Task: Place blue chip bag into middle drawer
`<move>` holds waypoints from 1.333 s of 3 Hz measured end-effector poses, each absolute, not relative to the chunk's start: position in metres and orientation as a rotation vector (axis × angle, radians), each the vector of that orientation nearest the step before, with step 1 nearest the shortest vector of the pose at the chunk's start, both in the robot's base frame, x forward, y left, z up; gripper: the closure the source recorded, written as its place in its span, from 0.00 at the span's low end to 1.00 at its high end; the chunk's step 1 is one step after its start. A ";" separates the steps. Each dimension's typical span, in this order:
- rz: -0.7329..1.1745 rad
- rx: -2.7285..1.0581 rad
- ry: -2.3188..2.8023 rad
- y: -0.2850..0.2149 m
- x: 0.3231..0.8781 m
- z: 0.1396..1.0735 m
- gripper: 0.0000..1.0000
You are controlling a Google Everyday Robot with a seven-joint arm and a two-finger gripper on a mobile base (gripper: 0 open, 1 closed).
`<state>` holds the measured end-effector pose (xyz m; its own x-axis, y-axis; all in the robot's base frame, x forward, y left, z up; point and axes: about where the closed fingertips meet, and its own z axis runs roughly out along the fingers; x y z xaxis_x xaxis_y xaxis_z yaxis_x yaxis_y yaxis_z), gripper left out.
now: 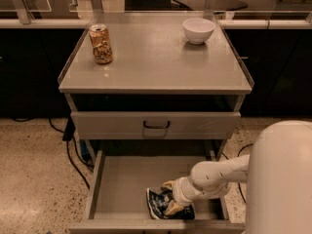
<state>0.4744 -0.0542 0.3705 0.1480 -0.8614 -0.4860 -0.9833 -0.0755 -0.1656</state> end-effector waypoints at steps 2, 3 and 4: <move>0.362 -1.983 1.757 -0.054 0.474 0.370 0.00; 0.348 -2.003 1.759 -0.053 0.476 0.369 0.00; 0.282 -2.035 1.746 -0.054 0.491 0.390 0.00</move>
Offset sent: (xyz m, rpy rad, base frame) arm 0.0000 0.0000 0.0000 0.0000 0.0000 0.0000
